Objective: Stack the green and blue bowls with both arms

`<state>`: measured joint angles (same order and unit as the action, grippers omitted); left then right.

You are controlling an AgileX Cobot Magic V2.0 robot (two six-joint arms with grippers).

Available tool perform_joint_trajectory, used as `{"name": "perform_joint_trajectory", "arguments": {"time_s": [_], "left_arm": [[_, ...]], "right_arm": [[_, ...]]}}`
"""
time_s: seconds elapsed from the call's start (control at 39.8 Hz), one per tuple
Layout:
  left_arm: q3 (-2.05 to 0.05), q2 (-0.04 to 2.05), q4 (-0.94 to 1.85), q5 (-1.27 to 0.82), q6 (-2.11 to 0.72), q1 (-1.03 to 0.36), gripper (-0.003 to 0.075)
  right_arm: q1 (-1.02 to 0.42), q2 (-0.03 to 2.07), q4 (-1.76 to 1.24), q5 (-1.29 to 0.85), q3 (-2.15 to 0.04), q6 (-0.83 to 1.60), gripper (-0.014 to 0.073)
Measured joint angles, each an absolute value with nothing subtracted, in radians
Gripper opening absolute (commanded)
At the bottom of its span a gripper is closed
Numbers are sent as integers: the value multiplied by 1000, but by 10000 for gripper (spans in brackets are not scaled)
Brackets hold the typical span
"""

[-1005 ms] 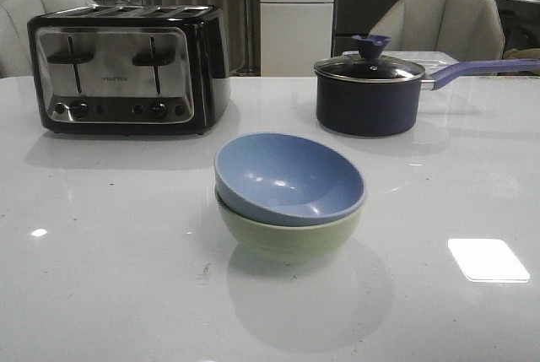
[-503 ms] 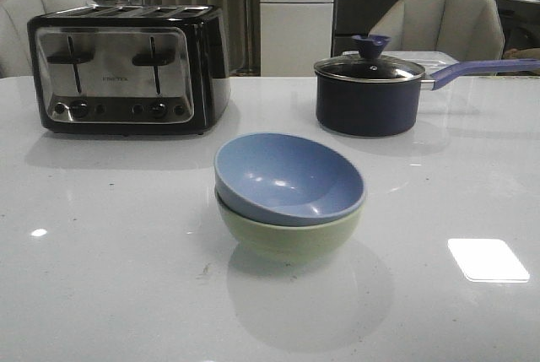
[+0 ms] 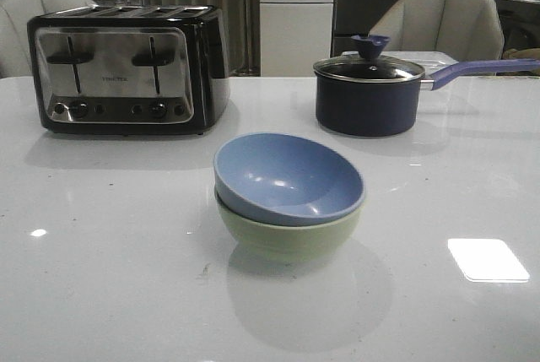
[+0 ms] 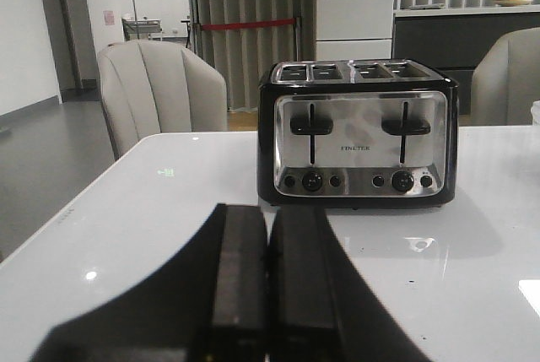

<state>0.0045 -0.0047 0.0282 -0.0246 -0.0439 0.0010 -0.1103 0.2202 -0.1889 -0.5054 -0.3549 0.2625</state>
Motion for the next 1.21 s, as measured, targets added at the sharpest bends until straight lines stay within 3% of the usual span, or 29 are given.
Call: {"name": "perform_joint_trajectory", "arguments": {"time_s": [0.18,0.48,1.03,1.21], "left_arm": [[4,-5,28,-25,-44,1,98],[4,-5,28,-25,-44,1,98],[4,-5,28,-25,-44,1,98],[4,-5,28,-25,-44,1,98]], "right_arm": [[-13,61,-196,-353,-178,263,28],[0,-9,-199,-166,16,263,28],[0,-9,-197,-78,29,254,28],[0,-9,7,-26,29,25,28]]}}
